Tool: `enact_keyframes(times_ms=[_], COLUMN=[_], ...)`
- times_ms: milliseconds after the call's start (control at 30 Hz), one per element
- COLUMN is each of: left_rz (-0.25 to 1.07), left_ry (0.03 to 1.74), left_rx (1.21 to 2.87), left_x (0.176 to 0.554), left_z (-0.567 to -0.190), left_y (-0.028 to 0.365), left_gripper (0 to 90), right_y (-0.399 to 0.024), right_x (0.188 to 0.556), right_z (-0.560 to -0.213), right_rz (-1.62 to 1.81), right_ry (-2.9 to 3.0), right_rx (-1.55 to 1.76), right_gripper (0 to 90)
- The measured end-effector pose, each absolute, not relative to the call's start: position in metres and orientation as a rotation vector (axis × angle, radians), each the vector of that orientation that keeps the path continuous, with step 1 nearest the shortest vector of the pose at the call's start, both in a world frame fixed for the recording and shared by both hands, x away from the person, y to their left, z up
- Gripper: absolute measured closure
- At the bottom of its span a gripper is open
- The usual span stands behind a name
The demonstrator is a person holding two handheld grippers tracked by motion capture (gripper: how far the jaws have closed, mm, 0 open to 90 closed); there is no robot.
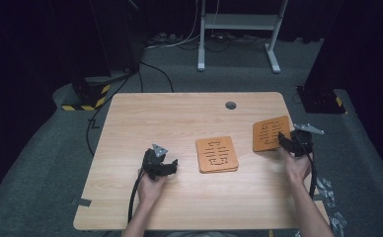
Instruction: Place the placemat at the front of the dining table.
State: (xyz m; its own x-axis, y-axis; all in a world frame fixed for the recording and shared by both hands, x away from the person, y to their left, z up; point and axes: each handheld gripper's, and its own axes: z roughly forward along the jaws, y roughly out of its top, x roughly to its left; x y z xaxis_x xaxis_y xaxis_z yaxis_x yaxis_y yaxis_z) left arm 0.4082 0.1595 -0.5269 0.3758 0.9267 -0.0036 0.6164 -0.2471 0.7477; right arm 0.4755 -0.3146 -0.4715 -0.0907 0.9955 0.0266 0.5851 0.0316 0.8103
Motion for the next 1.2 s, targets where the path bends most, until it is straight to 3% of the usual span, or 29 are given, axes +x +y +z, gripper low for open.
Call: enact_keyframes(times_ms=[1200], left_rz=[0.595], left_ry=[1.327], left_rx=[1.969], left_x=[0.408], left_z=[-0.527], left_y=[0.159], left_gripper=[25.9], right_y=[-0.330], right_x=[0.481], right_z=[-0.496], right_rz=[0.814], right_ry=[1.764], right_rx=[1.627], right_gripper=[45.0])
